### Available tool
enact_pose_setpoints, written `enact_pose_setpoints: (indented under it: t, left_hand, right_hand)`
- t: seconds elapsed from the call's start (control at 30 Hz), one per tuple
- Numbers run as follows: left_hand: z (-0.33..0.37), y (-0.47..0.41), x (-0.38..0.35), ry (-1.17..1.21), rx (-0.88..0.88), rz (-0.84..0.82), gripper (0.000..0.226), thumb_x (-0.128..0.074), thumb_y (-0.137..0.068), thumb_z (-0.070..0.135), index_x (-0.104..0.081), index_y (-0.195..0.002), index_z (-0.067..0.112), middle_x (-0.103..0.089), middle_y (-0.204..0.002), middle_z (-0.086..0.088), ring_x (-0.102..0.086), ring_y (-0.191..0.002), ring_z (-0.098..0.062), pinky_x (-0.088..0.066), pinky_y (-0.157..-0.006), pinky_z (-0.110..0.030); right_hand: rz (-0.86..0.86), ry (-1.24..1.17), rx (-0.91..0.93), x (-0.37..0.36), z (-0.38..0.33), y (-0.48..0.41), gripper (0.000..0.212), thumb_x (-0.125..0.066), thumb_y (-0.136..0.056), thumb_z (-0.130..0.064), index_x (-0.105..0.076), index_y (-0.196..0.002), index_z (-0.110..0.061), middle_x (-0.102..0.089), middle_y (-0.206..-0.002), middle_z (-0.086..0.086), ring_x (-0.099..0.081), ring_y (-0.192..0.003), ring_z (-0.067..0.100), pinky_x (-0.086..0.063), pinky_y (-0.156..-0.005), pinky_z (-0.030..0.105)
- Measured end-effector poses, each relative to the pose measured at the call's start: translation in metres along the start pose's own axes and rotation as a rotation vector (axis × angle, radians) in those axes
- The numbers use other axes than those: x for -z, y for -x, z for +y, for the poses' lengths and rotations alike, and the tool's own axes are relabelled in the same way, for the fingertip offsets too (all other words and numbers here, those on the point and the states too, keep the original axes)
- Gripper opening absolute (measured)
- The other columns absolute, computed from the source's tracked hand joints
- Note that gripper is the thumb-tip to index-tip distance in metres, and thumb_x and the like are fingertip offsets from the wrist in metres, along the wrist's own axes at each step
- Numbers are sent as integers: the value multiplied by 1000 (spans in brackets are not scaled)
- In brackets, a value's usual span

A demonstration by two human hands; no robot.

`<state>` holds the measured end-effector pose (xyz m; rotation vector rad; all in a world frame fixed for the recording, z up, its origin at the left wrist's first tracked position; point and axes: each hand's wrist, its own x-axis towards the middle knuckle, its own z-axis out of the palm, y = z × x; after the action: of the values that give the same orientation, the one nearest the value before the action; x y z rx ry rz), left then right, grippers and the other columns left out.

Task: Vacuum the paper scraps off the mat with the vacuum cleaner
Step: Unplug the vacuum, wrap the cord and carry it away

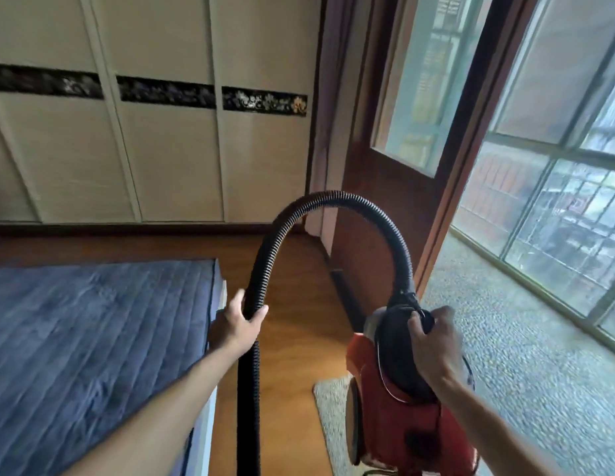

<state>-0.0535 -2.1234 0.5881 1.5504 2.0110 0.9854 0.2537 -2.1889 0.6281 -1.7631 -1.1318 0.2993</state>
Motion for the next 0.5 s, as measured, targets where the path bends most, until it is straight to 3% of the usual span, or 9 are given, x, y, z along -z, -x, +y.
enact_pose_setpoints:
  t: [0.23, 0.4, 0.5]
  left_hand:
    - [79, -42, 70, 96, -37, 82, 71, -66, -92, 39, -36, -151, 13, -51, -146, -13, -52, -128, -35, -43, -100, -37]
    - [94, -89, 86, 112, -66, 182, 77, -77, -79, 45, -50, -139, 5, -62, -129, -24, -59, -117, -41, -49, -98, -47]
    - [105, -117, 86, 71, -48, 233, 65, -76, -84, 37, -54, -135, 3, -63, -125, -25, -60, -115, -42, -49, -95, -45]
  right_hand:
    - [-17, 53, 69, 8, -85, -58, 27, -54, -96, -31, -43, -100, -8, -55, -79, 8, -57, -78, 34, -45, -68, 38]
    - [-78, 42, 66, -9, -118, -103, 30, -53, -93, -41, -38, -99, -16, -60, -90, 13, -64, -78, 37, -58, -65, 53]
    - [-131, -9, 73, -27, -128, -134, 31, -52, -91, -43, -36, -98, -18, -59, -88, 12, -66, -80, 37, -59, -65, 55]
